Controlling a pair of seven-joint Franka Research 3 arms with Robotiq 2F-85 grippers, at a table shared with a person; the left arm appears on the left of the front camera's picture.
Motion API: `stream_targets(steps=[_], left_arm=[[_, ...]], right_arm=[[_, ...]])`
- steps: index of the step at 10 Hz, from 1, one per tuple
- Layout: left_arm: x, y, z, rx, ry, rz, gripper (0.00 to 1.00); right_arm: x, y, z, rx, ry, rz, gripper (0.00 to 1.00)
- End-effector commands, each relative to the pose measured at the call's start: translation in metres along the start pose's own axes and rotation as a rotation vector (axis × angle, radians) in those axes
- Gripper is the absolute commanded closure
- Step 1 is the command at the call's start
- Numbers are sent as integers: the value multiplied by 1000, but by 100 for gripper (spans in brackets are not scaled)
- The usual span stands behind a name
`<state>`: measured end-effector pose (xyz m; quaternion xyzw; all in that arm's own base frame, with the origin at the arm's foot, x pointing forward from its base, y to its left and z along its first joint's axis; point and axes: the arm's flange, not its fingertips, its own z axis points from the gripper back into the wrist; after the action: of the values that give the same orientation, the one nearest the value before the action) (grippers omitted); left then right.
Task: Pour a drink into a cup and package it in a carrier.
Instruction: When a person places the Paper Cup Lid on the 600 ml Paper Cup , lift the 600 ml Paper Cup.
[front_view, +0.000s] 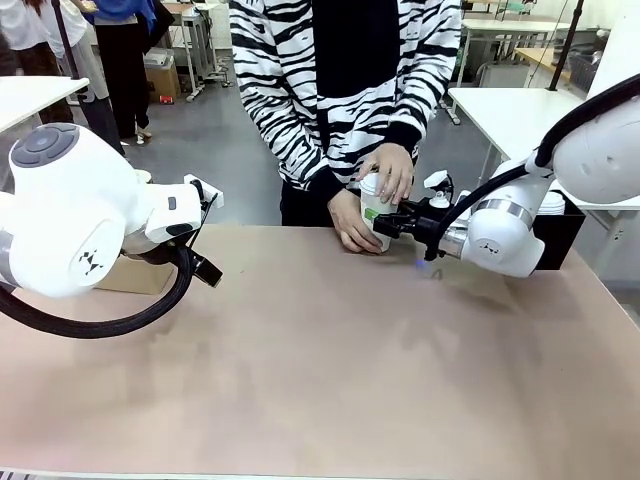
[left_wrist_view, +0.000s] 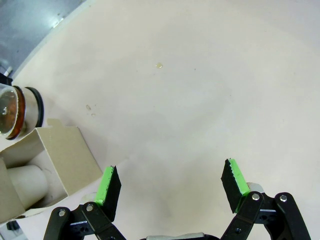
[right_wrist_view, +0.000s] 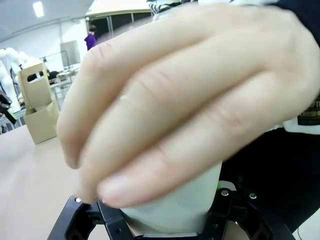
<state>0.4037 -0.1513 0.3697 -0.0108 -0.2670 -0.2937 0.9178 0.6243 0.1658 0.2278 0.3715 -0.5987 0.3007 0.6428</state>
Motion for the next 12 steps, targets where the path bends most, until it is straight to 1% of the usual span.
stream_targets(steps=[1,12], left_arm=[[0,0,1,-2,-2,0,0],[0,0,1,-2,-2,0,0]], right_arm=[[8,0,-4,-3,-13,6,40],[8,0,-4,-3,-13,6,40]])
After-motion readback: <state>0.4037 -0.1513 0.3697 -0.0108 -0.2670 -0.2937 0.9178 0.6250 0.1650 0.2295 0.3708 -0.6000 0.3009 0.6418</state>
